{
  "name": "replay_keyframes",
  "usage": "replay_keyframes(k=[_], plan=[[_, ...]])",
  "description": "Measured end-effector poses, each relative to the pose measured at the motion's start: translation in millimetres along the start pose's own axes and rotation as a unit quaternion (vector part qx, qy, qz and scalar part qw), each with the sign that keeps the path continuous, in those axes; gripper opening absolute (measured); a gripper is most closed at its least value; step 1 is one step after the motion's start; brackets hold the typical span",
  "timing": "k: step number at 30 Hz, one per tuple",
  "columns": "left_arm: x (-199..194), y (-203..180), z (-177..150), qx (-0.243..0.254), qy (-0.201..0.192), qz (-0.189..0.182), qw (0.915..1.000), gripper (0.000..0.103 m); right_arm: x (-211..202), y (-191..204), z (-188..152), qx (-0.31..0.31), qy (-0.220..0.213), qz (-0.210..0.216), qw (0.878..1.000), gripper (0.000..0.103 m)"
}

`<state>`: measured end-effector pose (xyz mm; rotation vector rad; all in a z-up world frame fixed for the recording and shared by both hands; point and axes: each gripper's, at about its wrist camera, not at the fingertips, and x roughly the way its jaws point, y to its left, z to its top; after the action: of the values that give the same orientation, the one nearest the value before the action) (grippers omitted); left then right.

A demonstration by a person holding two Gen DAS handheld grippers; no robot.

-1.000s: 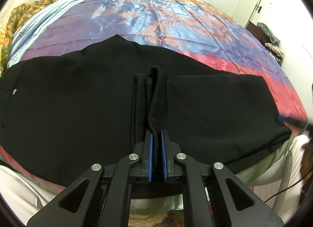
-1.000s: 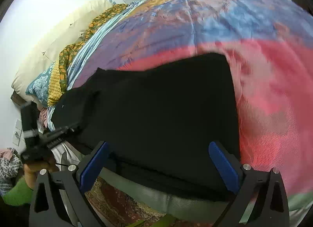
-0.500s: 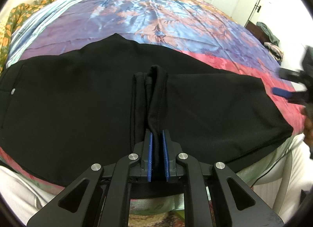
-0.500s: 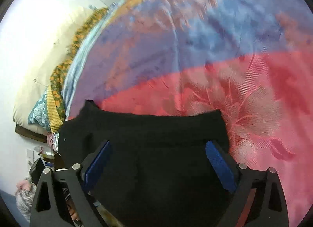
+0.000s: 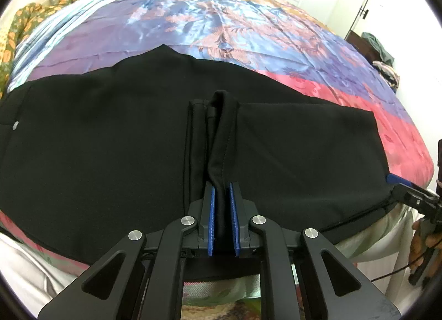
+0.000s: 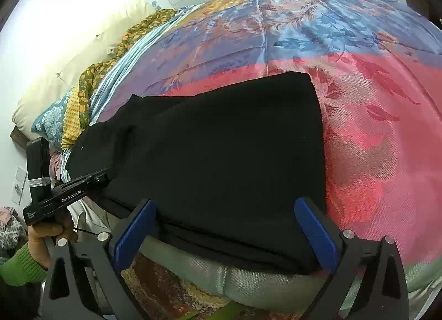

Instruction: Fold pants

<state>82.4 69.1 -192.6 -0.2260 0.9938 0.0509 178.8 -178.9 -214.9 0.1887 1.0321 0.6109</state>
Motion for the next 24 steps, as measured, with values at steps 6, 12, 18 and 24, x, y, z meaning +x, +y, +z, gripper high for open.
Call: replay_keyframes(k=[6, 12, 18, 24], plan=[[0.1, -1.3, -1.2, 0.003, -0.002, 0.002, 1.0000, 0.011, 3.5, 1.3, -1.6, -0.014, -0.002, -0.004, 1.000, 0.102], [-0.7, -1.1, -1.4, 0.002, -0.002, 0.002, 1.0000, 0.011, 5.2, 4.9, -2.2, -0.025, 0.002, -0.014, 1.000, 0.103], [-0.7, -1.2, -1.2, 0.002, -0.003, 0.003, 1.0000, 0.011, 6.6, 5.9, -1.8, -0.032, 0.005, -0.020, 0.999, 0.103], [-0.6, -1.4, -1.4, 0.002, -0.003, 0.003, 1.0000, 0.012, 7.1, 6.5, -2.2, -0.035, 0.005, -0.021, 0.999, 0.103]])
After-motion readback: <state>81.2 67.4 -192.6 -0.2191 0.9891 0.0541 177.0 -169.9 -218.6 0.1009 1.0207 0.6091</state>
